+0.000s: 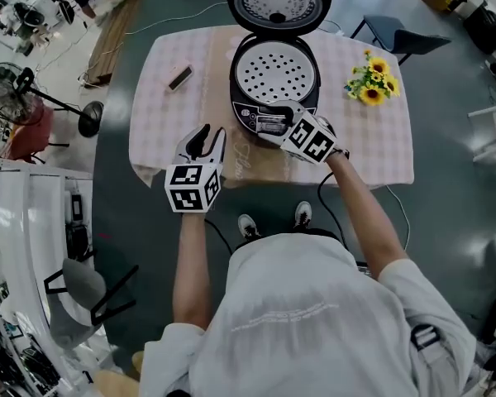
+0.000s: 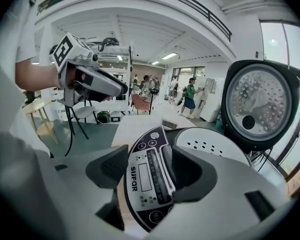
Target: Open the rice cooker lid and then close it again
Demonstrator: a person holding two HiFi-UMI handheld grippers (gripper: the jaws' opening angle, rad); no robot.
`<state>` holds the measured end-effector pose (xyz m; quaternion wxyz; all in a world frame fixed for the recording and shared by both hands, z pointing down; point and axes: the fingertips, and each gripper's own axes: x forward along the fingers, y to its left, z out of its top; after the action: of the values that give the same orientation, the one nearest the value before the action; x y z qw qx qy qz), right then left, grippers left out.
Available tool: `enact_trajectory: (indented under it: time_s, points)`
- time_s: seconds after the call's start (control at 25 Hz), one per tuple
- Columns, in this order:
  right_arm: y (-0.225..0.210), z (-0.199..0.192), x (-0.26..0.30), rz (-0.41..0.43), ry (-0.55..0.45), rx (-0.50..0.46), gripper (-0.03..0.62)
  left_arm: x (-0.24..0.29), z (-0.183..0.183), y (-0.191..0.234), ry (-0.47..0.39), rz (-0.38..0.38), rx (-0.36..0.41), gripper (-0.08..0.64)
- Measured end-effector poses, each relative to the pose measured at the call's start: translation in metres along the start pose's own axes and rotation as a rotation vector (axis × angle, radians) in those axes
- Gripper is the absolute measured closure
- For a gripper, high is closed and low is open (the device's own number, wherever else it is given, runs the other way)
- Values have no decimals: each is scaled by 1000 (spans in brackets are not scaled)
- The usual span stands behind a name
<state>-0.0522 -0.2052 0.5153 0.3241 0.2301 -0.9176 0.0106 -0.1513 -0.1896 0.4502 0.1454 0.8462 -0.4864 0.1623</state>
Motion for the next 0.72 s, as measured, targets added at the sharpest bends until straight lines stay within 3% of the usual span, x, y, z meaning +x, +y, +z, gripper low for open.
enact_trajectory:
  time_s: [0.32,0.52,0.72]
  points:
    - [-41,8,-49,-143,-180,193,342,2,37,5,-67,6,58,423]
    - [-77,21,-102,-295,-282,256,342,5,67,5,-119,-4,91,423]
    - [-105,27,-159,-467,-311,254,344,5,93,0,-167,-26,122,423]
